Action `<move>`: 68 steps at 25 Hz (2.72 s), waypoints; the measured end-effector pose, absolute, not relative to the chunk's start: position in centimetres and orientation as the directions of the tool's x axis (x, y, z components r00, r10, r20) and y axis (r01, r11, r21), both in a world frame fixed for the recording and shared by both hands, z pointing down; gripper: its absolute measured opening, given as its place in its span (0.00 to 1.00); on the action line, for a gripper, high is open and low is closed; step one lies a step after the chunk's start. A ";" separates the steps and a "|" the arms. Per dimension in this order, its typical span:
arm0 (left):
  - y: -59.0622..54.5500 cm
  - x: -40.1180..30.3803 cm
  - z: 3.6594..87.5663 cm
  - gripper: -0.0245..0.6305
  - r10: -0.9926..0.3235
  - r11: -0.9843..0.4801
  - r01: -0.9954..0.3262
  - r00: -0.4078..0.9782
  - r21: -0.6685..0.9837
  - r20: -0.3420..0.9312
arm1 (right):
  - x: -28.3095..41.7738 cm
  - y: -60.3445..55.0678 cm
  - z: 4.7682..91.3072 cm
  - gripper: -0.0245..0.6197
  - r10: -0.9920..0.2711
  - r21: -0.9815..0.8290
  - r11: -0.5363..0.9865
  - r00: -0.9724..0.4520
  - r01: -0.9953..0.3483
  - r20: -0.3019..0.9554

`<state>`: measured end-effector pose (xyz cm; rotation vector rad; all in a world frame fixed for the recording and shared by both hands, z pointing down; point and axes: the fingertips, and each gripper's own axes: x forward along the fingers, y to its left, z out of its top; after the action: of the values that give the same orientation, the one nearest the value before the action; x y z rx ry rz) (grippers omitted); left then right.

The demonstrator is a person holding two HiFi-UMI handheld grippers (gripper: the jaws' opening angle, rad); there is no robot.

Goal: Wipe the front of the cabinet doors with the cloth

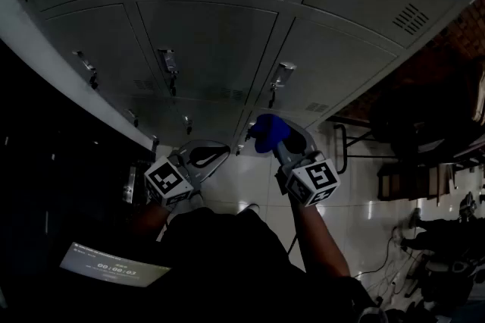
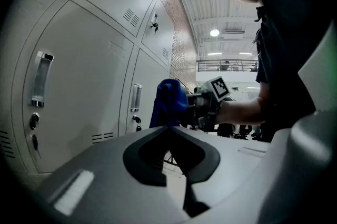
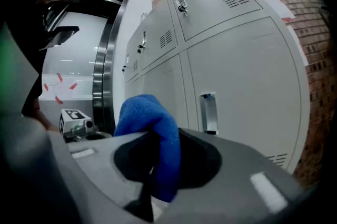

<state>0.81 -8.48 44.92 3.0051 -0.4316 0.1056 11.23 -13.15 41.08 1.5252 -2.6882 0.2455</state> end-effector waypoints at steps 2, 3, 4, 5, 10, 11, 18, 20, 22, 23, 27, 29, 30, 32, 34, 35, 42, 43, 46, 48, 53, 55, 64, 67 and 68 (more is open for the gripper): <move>-8.3 0.1 45.1 0.03 -0.287 -0.950 -0.296 0.953 0.095 0.102 | 12.2 -14.2 39.1 0.15 -0.881 -0.159 0.441 -0.460 -0.883 0.110; -8.3 -0.1 45.1 0.03 -0.290 -0.949 -0.300 0.951 0.097 0.106 | 12.8 -14.8 38.1 0.15 -0.897 -0.170 0.410 -0.430 -0.896 0.105; -8.3 -0.4 45.0 0.03 -0.293 -0.948 -0.303 0.950 0.097 0.107 | 13.4 -15.4 37.0 0.15 -0.911 -0.172 0.381 -0.400 -0.909 0.097; -8.3 -0.6 45.0 0.03 -0.295 -0.947 -0.305 0.949 0.097 0.108 | 14.0 -16.0 36.0 0.15 -0.924 -0.165 0.354 -0.372 -0.921 0.089; -8.1 -1.6 45.3 0.03 -0.304 -0.943 -0.317 0.945 0.099 0.123 | 15.2 -18.7 31.1 0.15 -0.953 -0.108 0.290 -0.297 -0.951 0.055; -8.1 -1.8 45.4 0.03 -0.305 -0.942 -0.318 0.944 0.102 0.126 | 15.1 -19.2 30.3 0.15 -0.955 -0.091 0.286 -0.291 -0.954 0.056; -8.3 -2.5 45.2 0.03 -0.313 -0.940 -0.325 0.943 0.103 0.117 | 15.4 -22.7 26.6 0.15 -0.975 0.009 0.216 -0.216 -0.976 0.046; -8.3 -2.5 45.0 0.03 -0.307 -0.942 -0.318 0.946 0.106 0.107 | 15.4 -23.6 26.1 0.15 -0.976 0.025 0.211 -0.210 -0.977 0.061; -8.4 -2.6 45.1 0.03 -0.312 -0.940 -0.323 0.943 0.107 0.113 | 15.4 -24.1 25.8 0.15 -0.975 0.038 0.210 -0.207 -0.977 0.076; -8.5 -2.7 45.2 0.03 -0.315 -0.939 -0.327 0.942 0.107 0.118 | 15.4 -24.1 25.8 0.15 -0.974 0.040 0.213 -0.210 -0.976 0.081; -8.6 -2.3 45.2 0.03 -0.308 -0.942 -0.320 0.945 0.106 0.111 | 15.5 -24.2 25.7 0.15 -0.968 0.033 0.239 -0.235 -0.971 0.089; -8.7 -1.9 45.0 0.03 -0.302 -0.944 -0.313 0.947 0.107 0.108 | 16.1 -24.0 25.7 0.15 -0.969 0.033 0.236 -0.233 -0.971 0.087; -8.6 -1.7 45.0 0.03 -0.296 -0.946 -0.307 0.949 0.107 0.104 | 16.6 -23.9 25.8 0.15 -0.971 0.034 0.227 -0.223 -0.973 0.085; -8.7 -1.3 45.0 0.03 -0.288 -0.948 -0.299 0.952 0.108 0.100 | 18.1 -23.6 25.8 0.15 -0.977 0.031 0.201 -0.198 -0.979 0.082; -8.8 -1.0 45.1 0.03 -0.286 -0.949 -0.298 0.952 0.105 0.112 | 20.1 -23.2 25.9 0.15 -0.982 0.030 0.175 -0.172 -0.984 0.081; -8.8 -0.8 45.1 0.03 -0.284 -0.950 -0.296 0.952 0.103 0.116 | 21.2 -23.0 25.9 0.15 -0.984 0.031 0.161 -0.158 -0.987 0.081; -8.5 0.9 45.3 0.03 -0.252 -0.959 -0.264 0.961 0.104 0.115 | 28.8 -21.4 25.9 0.15 -0.996 0.046 0.045 -0.041 -0.998 0.080; -8.5 1.1 45.1 0.03 -0.252 -0.959 -0.263 0.961 0.102 0.114 | 29.9 -21.1 26.0 0.15 -0.997 0.048 0.026 -0.022 -0.999 0.080; -8.5 1.5 45.1 0.03 -0.246 -0.961 -0.258 0.962 0.097 0.119 | 33.2 -20.4 26.2 0.15 -0.996 0.058 -0.036 0.041 -0.998 0.078; -8.3 1.7 45.5 0.03 -0.240 -0.963 -0.253 0.962 0.095 0.131 | 35.2 -19.9 26.4 0.15 -0.994 0.070 -0.079 0.085 -0.994 0.075; -8.2 1.8 45.5 0.03 -0.242 -0.961 -0.257 0.961 0.106 0.132 | 38.5 -19.1 26.7 0.15 -0.987 0.010 -0.144 0.144 -0.990 0.066; -8.2 1.7 45.6 0.03 -0.246 -0.960 -0.260 0.960 0.102 0.136 | 39.3 -19.0 26.8 0.15 -0.986 -0.017 -0.155 0.154 -0.988 0.061; -8.0 0.4 45.7 0.03 -0.277 -0.950 -0.294 0.950 0.108 0.145 | 37.2 -17.2 26.2 0.15 -0.991 -0.017 -0.136 0.135 -0.991 0.015; -7.9 -0.1 45.9 0.03 -0.287 -0.946 -0.303 0.948 0.113 0.140 | 33.7 -17.0 26.0 0.15 -0.998 -0.028 -0.065 0.065 -0.997 -0.006; -7.9 -0.2 45.8 0.03 -0.291 -0.945 -0.307 0.946 0.113 0.141 | 32.4 -17.1 26.1 0.15 -0.999 -0.026 -0.037 0.037 -0.999 -0.009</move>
<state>-0.23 -7.93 45.81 2.9668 -0.4582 0.1853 32.40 -17.13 26.12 2.2802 -2.1968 0.0177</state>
